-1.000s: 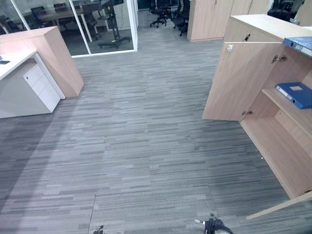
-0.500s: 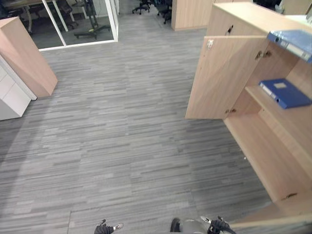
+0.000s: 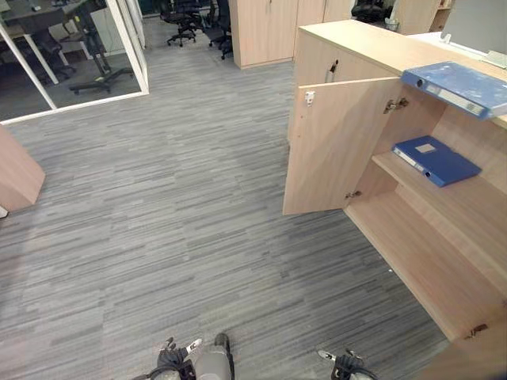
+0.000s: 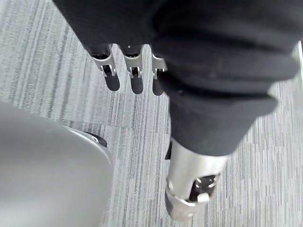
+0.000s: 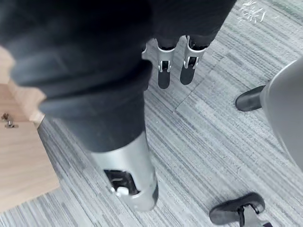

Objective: Walk over to the cabinet, pick up the folder, carry it to the office cabinet, place the folder inside the office cabinet, then close the office cabinet door

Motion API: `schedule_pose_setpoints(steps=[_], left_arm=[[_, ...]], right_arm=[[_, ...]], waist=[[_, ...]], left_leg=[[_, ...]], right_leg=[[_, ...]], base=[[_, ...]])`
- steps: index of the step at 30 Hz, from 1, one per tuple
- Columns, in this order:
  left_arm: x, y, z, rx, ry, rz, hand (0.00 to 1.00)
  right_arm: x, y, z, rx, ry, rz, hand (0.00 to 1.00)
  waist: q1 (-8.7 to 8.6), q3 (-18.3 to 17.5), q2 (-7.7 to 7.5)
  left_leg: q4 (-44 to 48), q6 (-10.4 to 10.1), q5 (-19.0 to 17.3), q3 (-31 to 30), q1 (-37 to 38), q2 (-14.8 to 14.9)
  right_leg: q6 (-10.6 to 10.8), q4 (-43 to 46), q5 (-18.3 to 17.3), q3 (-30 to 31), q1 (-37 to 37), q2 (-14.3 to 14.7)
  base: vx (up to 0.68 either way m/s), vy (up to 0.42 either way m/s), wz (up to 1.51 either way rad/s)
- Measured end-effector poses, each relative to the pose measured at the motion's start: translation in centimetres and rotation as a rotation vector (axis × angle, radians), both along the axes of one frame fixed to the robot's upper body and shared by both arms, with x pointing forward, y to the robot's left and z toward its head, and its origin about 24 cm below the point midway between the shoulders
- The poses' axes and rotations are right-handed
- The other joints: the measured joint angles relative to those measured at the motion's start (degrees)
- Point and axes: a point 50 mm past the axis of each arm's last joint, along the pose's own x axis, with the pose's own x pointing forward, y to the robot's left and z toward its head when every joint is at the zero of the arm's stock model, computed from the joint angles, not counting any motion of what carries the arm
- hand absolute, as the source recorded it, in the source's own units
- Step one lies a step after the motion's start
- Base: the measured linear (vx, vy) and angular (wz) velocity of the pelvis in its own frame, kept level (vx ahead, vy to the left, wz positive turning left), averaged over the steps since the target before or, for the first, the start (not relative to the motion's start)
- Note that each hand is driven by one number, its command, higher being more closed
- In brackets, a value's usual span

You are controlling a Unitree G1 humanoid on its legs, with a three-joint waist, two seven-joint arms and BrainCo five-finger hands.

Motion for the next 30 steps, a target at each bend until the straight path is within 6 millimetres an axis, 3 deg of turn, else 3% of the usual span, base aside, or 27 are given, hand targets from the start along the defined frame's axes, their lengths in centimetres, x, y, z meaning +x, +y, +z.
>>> schedule_pose_setpoints(steps=[2,4,6,10,12,14,15,16,17,18,20,21,22,24,27,30], left_arm=[[0.3,0.4,0.1,0.006,-0.007,0.017,0.00],[-0.2,0.9,0.0,0.000,0.003,0.060,0.00],[-0.6,1.2,-0.1,-0.005,0.017,0.085,0.00],[-1.9,1.7,-0.5,-0.002,0.074,0.074,0.00],[-2.5,2.0,-0.6,0.015,0.101,0.031,0.00],[-2.5,1.6,-0.7,0.018,0.115,-0.032,0.00],[-2.2,1.4,-0.7,0.019,0.111,-0.050,0.00],[-2.1,1.0,-0.8,0.010,0.119,-0.066,0.00],[-2.1,0.7,-0.9,0.002,0.123,-0.070,0.00],[-1.9,0.3,-0.9,0.004,0.123,-0.098,0.00],[-1.7,0.3,-0.8,0.016,0.125,-0.130,0.00],[-1.4,0.9,-0.7,0.034,0.118,-0.139,0.00],[-1.3,0.2,-0.9,0.014,0.125,-0.133,0.00],[-1.0,-1.0,-0.9,-0.007,0.119,-0.154,0.00],[-0.6,-1.0,-0.9,0.005,0.115,-0.177,0.00],[-0.6,-1.1,-0.9,0.009,0.120,-0.189,0.00]], right_arm=[[1.0,1.8,0.1,0.037,-0.021,0.033,0.00],[0.7,2.6,-0.1,0.064,-0.010,0.026,0.00],[0.0,2.7,-0.4,0.081,0.015,-0.008,0.00],[-1.2,1.6,-0.6,0.090,0.035,-0.114,0.00],[-1.6,1.0,-0.7,0.069,0.042,-0.097,0.00],[-1.8,0.0,-0.6,0.036,0.043,-0.082,0.00],[-1.9,-0.3,-0.5,0.028,0.045,-0.082,0.00],[-2.0,-0.5,-0.5,0.020,0.046,-0.074,0.00],[-2.0,-0.7,-0.5,0.010,0.044,-0.070,0.00],[-2.0,-1.0,-0.4,-0.008,0.040,-0.043,0.00],[-1.8,-1.0,-0.3,-0.014,0.028,-0.040,0.00],[-1.9,-0.6,-0.3,-0.012,0.033,-0.025,0.00],[-1.8,-1.2,-0.2,-0.027,0.026,-0.026,0.00],[-1.0,-1.9,0.1,-0.053,0.000,-0.024,0.00],[-0.9,-1.9,0.2,-0.052,-0.002,-0.024,0.00],[-1.5,-2.1,0.1,-0.052,0.007,-0.052,0.00]], waist=[[0.27,0.4,-0.97],[0.44,-0.9,-2.35],[1.49,-2.6,-3.63],[1.24,-5.4,-3.67],[0.64,-5.7,-3.55],[-1.21,-5.6,-3.02],[-1.54,-5.3,-3.02],[-1.68,-5.0,-3.08],[-1.88,-4.7,-2.73],[-2.23,-4.1,-2.23],[-2.99,-3.5,-2.59],[-2.99,-2.7,-4.13],[-3.11,-2.0,-2.55],[-3.63,-1.3,-0.10],[-3.42,-0.7,0.23],[-3.82,-0.3,-0.34]], left_leg=[[3.9,1.8,-3.5,0.0,-0.9,-0.9],[6.9,3.0,-6.9,0.6,-0.7,-2.4],[6.9,4.8,-7.8,3.1,0.5,-3.6],[3.3,5.6,-8.2,5.0,5.4,-5.3],[-1.5,5.6,-8.3,4.8,12.0,-5.9],[-5.9,6.0,-8.5,4.3,16.8,-6.3],[-8.2,6.8,-9.0,3.9,19.1,-6.4],[-10.6,6.8,-9.1,4.1,22.1,-6.3],[-11.3,6.8,-9.1,4.2,23.4,-5.9],[-12.5,6.7,-9.1,4.3,25.7,-5.0],[-12.9,5.3,-9.7,4.1,27.1,-3.9],[-12.8,3.9,-10.5,3.9,27.9,-5.2],[-12.4,3.0,-11.1,3.9,28.0,-3.9],[-12.7,2.7,-11.2,5.2,27.8,-1.5],[-13.2,1.6,-11.5,8.6,28.5,1.1],[-14.1,0.8,-10.9,10.0,31.2,1.8]], right_leg=[[-1.3,1.2,1.1,1.4,-0.6,-0.8],[0.0,1.6,3.0,3.6,-0.3,-2.4],[0.8,1.3,3.9,5.5,-0.4,-4.9],[1.1,5.3,8.3,7.4,-2.8,-7.7],[2.9,21.0,9.9,8.4,-9.3,-7.7],[4.1,34.4,13.7,7.7,-15.0,-7.7],[3.0,40.8,11.1,6.4,-18.1,-7.8],[1.9,47.2,5.3,3.8,-22.0,-7.9],[1.5,48.6,3.3,1.7,-23.3,-7.7],[1.1,48.4,0.5,-2.2,-25.5,-6.9],[1.0,38.2,-0.4,-7.2,-27.7,-5.5],[1.4,26.2,5.5,-9.6,-27.6,-5.5],[0.2,24.4,4.8,-10.8,-26.1,-4.1],[-0.3,21.6,5.5,-13.5,-26.1,-2.1],[-1.6,20.4,4.8,-20.0,-26.3,-1.5],[-2.4,21.8,1.5,-20.4,-25.4,-1.0]], base=[[0.37,0.340,-0.34],[0.33,0.269,-0.11],[0.35,0.192,-0.45],[0.30,0.137,-0.76],[0.24,0.090,-0.79],[0.16,0.039,-0.19],[0.19,-0.008,-0.11],[0.15,-0.033,-0.16],[0.15,-0.086,-0.16],[0.10,-0.137,0.00],[0.10,-0.175,0.03],[0.13,-0.184,-0.15],[0.15,-0.197,-0.18],[0.12,-0.191,-0.34],[0.05,-0.164,-0.47],[0.09,-0.140,-0.28]])
